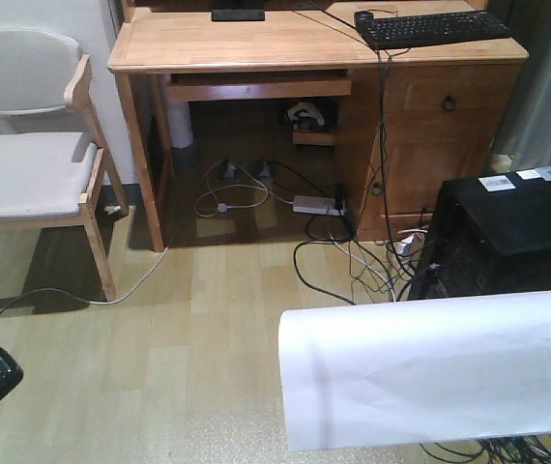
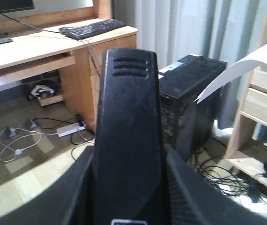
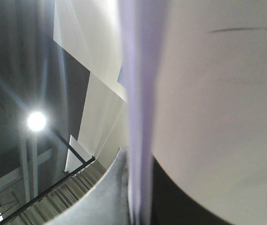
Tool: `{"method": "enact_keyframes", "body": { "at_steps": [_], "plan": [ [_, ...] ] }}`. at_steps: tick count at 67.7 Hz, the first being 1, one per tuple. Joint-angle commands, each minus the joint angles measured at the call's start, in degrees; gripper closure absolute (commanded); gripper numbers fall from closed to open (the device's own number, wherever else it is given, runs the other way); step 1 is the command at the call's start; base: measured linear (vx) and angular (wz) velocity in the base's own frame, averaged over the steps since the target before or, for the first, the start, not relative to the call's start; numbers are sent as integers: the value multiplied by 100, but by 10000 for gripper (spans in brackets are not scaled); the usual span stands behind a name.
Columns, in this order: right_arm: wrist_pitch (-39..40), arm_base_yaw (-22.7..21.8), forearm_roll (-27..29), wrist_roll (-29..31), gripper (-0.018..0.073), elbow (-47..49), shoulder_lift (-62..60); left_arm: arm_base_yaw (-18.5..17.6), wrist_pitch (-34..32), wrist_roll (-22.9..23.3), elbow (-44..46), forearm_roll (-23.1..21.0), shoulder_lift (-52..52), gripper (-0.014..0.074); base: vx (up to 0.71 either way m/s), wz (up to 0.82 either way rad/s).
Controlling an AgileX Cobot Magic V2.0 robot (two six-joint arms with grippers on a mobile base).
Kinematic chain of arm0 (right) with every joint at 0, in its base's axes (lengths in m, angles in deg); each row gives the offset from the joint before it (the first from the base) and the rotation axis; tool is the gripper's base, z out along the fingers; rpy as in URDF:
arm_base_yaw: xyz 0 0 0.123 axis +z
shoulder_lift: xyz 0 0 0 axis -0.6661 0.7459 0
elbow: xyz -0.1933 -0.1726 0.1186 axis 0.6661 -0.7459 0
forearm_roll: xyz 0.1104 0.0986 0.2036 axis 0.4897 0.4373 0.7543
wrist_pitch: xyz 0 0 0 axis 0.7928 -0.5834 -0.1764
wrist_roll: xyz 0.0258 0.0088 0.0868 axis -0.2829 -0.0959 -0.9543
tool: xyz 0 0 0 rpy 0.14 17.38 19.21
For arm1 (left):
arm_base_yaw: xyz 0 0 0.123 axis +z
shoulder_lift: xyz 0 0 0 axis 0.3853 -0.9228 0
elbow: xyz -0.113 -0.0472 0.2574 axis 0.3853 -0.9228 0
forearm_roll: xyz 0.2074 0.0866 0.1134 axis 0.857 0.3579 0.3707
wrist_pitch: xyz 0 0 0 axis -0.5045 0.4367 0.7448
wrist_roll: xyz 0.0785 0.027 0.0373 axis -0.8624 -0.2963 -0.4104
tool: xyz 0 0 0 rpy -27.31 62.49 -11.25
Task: Grab stapler and paper to desk for stapling
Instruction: 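Drive the base away from the shelf, turning toward the wooden desk, then drive up to the desk in front of the black monitor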
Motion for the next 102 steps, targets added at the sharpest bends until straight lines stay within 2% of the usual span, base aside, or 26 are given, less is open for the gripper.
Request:
{"method": "enact_keyframes", "body": {
  "at_steps": [1,102],
  "plan": [
    [321,-7,33,68,561,-23,48,-25,-703,32,167,-159,-74,603,14,10],
    [326,-7,33,68,561,-23,48,-25,-703,32,167,-159,-74,603,25,-4]
  ]
}}
